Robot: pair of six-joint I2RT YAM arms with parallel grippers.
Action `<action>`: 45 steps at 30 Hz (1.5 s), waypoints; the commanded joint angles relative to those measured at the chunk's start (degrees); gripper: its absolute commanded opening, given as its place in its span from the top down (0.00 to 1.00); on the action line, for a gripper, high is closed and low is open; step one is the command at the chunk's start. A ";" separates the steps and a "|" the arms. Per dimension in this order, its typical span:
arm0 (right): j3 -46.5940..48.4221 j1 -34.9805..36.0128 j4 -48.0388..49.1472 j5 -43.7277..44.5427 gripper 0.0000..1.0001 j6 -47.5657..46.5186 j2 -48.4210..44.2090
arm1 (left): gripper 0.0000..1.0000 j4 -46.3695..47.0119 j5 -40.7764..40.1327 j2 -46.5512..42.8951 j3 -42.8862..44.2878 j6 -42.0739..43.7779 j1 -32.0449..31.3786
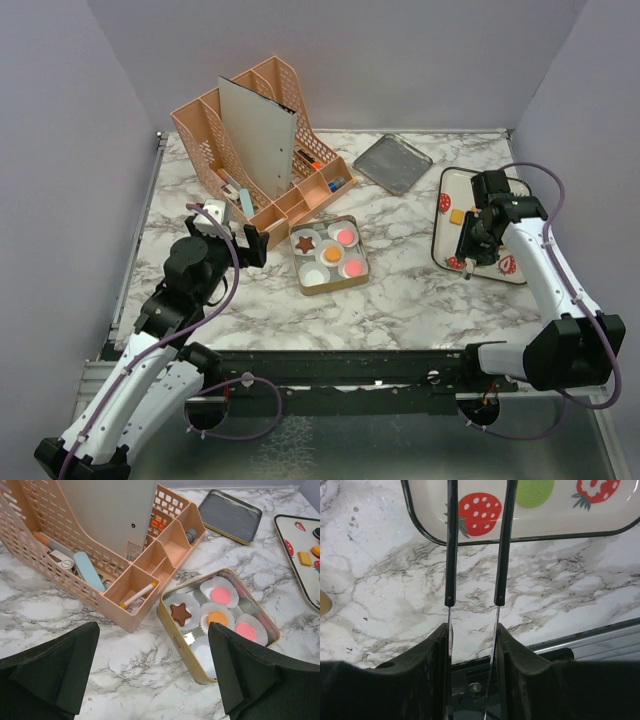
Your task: Pack the cookies
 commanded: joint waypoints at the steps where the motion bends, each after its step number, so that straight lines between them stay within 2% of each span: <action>1: -1.69 -3.23 0.74 -2.04 0.61 -1.51 0.39 | 0.01 2.17 -0.83 -1.01 -1.12 -1.29 -0.32; 10: -1.63 -5.01 5.81 -5.30 0.56 -1.17 3.96 | 0.01 2.76 -1.59 -1.80 -1.84 -1.32 -0.59; 19: 4.41 -4.96 9.37 -7.75 0.54 -2.77 11.69 | 0.01 2.91 -1.88 -1.68 -2.02 -1.10 -0.64; 31: 11.67 -4.94 11.33 -6.32 0.54 -3.42 19.74 | 0.01 3.31 -2.51 -2.07 -2.38 -0.33 -0.59; 45: 10.56 -5.05 11.69 -6.40 0.57 -3.63 23.74 | 0.01 4.26 -2.16 -2.91 -3.11 1.31 -0.60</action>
